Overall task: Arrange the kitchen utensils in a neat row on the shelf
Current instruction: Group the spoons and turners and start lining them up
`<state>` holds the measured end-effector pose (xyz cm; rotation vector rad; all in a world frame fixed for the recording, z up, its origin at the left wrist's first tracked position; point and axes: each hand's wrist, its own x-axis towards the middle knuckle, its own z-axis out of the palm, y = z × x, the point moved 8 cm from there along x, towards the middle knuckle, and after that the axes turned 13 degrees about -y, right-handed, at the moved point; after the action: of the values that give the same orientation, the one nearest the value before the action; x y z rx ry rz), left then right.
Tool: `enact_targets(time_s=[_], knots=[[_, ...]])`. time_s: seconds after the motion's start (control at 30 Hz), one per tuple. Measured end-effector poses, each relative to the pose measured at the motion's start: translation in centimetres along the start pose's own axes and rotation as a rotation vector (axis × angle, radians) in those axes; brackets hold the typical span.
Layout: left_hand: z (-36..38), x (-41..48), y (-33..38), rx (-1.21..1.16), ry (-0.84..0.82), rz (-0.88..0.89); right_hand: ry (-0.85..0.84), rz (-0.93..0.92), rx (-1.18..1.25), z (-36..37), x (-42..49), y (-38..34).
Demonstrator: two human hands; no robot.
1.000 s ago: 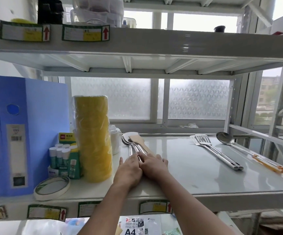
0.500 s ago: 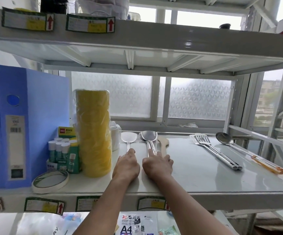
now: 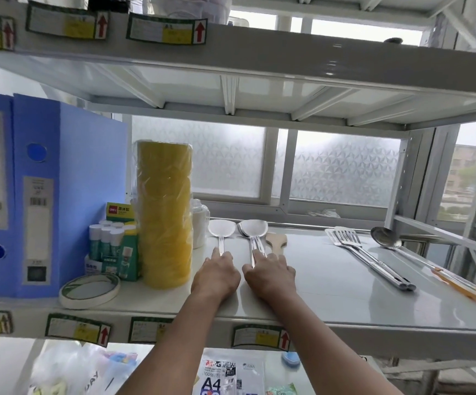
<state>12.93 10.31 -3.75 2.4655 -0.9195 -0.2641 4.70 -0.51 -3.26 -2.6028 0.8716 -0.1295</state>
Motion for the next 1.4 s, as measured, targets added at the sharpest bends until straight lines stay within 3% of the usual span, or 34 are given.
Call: enact_targets(time_s=[1.4], knots=[[-0.09, 0.52, -0.27, 0.022, 0.077, -0.017, -0.005, -0.053, -0.001, 0.06, 0.36, -0.15]])
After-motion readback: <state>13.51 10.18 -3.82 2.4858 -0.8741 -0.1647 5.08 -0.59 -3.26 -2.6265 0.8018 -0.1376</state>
